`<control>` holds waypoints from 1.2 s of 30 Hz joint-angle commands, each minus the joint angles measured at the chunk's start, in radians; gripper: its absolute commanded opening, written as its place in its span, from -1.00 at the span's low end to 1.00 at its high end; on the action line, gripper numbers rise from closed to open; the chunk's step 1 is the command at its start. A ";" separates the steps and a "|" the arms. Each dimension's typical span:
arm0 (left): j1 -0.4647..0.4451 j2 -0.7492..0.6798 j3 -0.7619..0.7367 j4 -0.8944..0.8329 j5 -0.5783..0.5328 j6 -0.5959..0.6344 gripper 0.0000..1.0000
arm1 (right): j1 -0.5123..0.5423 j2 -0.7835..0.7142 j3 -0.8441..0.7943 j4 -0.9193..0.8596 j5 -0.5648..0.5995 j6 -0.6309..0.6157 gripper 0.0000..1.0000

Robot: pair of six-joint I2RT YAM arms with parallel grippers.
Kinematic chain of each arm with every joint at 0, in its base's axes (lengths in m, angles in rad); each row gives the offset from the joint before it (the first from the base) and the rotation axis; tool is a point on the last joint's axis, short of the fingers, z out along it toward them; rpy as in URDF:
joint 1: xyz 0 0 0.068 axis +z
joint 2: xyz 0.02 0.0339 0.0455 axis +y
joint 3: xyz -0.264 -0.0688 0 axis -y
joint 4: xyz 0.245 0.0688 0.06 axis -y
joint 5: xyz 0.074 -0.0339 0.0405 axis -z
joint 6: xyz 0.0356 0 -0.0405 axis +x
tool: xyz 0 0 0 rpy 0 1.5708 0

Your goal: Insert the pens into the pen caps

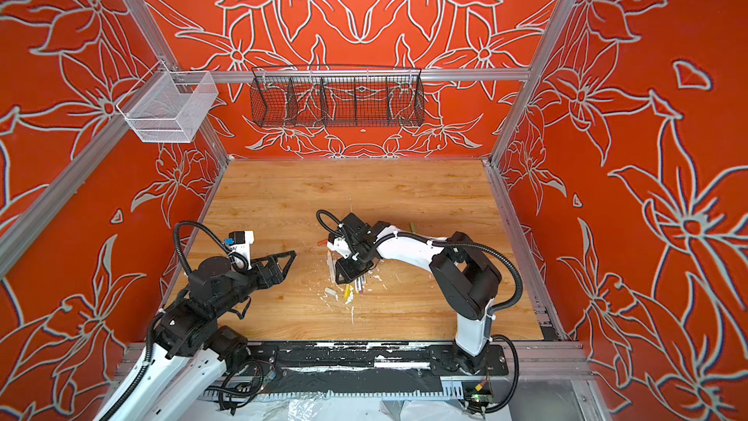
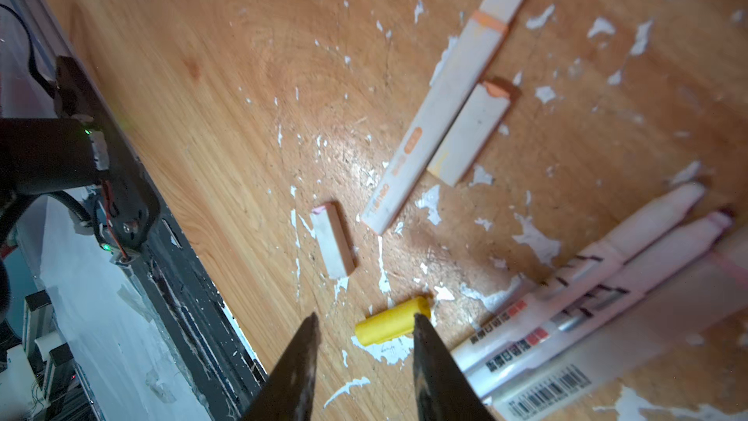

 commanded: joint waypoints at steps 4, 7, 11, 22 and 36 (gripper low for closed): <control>0.009 0.002 0.004 -0.023 -0.017 0.029 0.94 | 0.036 0.001 -0.039 -0.013 0.028 0.026 -0.15; 0.011 -0.002 0.007 -0.027 -0.023 0.038 0.94 | 0.037 0.009 -0.039 -0.011 0.049 0.033 -0.15; 0.010 -0.006 0.011 -0.036 -0.025 0.045 0.94 | 0.035 0.014 -0.015 -0.013 0.083 0.024 -0.11; 0.011 -0.049 0.008 -0.063 -0.042 0.038 0.94 | 0.031 0.127 0.057 -0.036 0.038 -0.020 -0.04; 0.012 -0.030 0.003 -0.044 -0.039 0.042 0.94 | 0.106 0.035 -0.062 -0.149 0.012 -0.058 -0.07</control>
